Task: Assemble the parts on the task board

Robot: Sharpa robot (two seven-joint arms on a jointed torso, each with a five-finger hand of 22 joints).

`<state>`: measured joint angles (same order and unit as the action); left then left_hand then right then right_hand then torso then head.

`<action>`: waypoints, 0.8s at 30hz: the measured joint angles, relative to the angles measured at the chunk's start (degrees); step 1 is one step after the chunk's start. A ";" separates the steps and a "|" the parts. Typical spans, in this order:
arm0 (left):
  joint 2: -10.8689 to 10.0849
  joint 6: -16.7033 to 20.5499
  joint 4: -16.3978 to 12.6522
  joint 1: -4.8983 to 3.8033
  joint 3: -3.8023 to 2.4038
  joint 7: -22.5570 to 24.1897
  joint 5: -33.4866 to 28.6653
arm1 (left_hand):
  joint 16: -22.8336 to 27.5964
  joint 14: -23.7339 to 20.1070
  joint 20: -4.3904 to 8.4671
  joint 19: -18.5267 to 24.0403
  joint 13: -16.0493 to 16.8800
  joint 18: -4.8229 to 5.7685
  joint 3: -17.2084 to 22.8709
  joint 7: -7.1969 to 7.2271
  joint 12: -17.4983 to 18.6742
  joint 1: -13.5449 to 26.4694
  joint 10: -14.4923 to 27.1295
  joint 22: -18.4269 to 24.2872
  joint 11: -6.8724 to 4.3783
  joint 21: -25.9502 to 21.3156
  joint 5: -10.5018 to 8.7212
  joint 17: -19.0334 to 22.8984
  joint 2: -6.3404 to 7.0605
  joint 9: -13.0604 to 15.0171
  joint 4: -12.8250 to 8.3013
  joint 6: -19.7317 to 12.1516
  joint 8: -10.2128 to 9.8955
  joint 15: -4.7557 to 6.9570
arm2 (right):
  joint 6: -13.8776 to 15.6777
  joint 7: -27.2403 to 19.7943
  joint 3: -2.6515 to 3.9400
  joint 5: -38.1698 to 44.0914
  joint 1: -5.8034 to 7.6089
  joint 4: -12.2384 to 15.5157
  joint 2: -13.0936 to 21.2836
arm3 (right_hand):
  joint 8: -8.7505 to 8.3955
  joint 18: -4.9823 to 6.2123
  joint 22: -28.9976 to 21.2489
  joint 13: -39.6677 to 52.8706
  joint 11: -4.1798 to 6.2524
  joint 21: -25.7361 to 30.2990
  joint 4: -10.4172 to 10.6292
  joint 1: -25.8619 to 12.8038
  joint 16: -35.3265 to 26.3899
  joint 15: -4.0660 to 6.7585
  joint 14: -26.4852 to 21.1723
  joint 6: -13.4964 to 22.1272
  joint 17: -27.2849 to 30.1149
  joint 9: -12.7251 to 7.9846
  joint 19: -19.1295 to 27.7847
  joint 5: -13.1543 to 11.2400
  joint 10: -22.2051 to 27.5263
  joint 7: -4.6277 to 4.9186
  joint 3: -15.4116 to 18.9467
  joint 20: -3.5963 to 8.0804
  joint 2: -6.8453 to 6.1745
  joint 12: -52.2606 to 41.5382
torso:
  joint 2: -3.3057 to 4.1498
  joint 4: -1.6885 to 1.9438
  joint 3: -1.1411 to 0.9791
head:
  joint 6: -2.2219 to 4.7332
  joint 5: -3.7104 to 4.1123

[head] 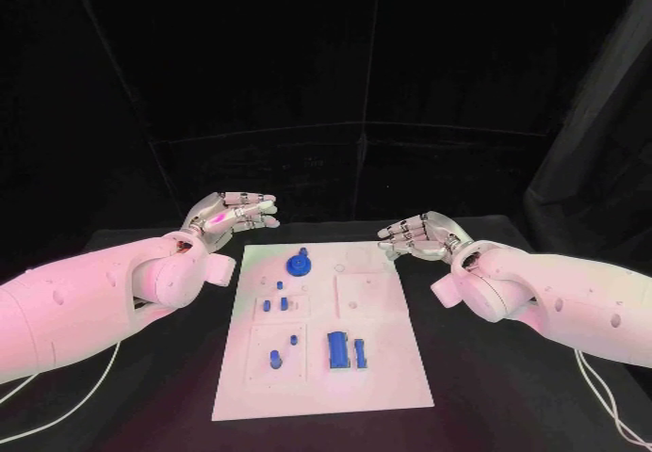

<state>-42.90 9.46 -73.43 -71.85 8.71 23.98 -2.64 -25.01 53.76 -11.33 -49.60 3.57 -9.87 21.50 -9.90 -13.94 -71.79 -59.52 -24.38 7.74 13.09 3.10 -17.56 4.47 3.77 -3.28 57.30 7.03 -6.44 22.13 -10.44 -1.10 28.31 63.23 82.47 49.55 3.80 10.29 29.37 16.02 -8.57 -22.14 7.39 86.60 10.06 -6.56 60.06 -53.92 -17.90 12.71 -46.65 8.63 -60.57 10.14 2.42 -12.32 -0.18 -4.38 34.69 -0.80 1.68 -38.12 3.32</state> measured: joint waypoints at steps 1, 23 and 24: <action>0.55 0.08 0.90 0.08 -0.01 0.26 -0.44 | 1.99 -0.98 -0.61 1.46 0.00 0.01 -0.16 0.27 0.94 0.00 0.41 1.06 0.40 -1.42 0.00 1.08 0.00 0.00 0.16 -0.27 -0.40 -0.53 | -0.45 -1.49 0.25 -1.83 0.06 -1.95 -1.14 | 0.00 -0.01 -1.85 -2.44 0.22 2.15 -0.59 -0.17 -1.78 -0.24 0.90 -0.31 2.22 -1.06 -0.75 0.00 -0.40 -0.31 -0.10 -0.65 0.16 0.44 | -0.28 -0.05 0.00 | 0.74 0.03; 3.10 6.04 1.72 4.00 -2.48 2.72 -3.51 | 17.64 -21.00 2.12 21.88 -3.08 2.64 -10.58 4.64 12.06 28.29 24.04 14.30 -1.76 -11.54 -2.41 11.80 -4.00 -3.26 2.88 -23.35 -6.32 2.10 | -1.17 -10.76 1.07 -15.50 -0.92 -7.54 -7.51 | -3.02 -2.92 -17.78 -15.51 4.22 15.47 -6.71 -35.46 -9.30 4.70 -20.54 20.29 16.03 -11.34 15.25 -3.46 22.35 -3.92 -2.15 4.12 0.41 3.75 | -2.91 0.43 -1.08 | 3.70 -2.68; 2.79 6.93 0.67 4.45 -2.90 2.76 -3.37 | 17.94 -22.26 2.48 22.97 -3.16 2.79 -10.98 5.26 12.32 29.99 25.43 14.70 -1.99 -11.78 -2.52 12.06 -4.08 -3.34 2.95 -24.65 -6.32 2.73 | -0.25 -11.00 1.08 -15.95 -1.08 -6.37 -7.32 | -3.21 -3.23 -18.22 -15.57 4.80 15.79 -6.71 -37.41 -9.38 4.98 -22.06 21.58 16.32 -11.53 16.43 -4.03 23.83 -4.16 -2.16 4.45 0.39 3.75 | -3.03 0.51 -1.19 | 3.72 -2.91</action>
<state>-40.11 16.39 -72.76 -67.41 5.81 26.75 -6.01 -7.07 31.50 -8.85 -26.63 0.41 -7.07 10.51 -4.64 -1.63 -41.80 -34.09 -9.67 5.75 1.32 0.58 -5.50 0.39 0.43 -0.34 32.65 0.71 -3.71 21.87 -21.45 -0.03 12.36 62.15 76.09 42.23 0.59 7.07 11.15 0.45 -3.77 -6.35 0.68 49.19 0.68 -1.58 38.00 -32.34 -1.58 1.18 -30.21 4.60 -36.74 5.98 0.26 -7.87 0.21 -0.63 31.66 -0.30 0.49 -34.40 0.41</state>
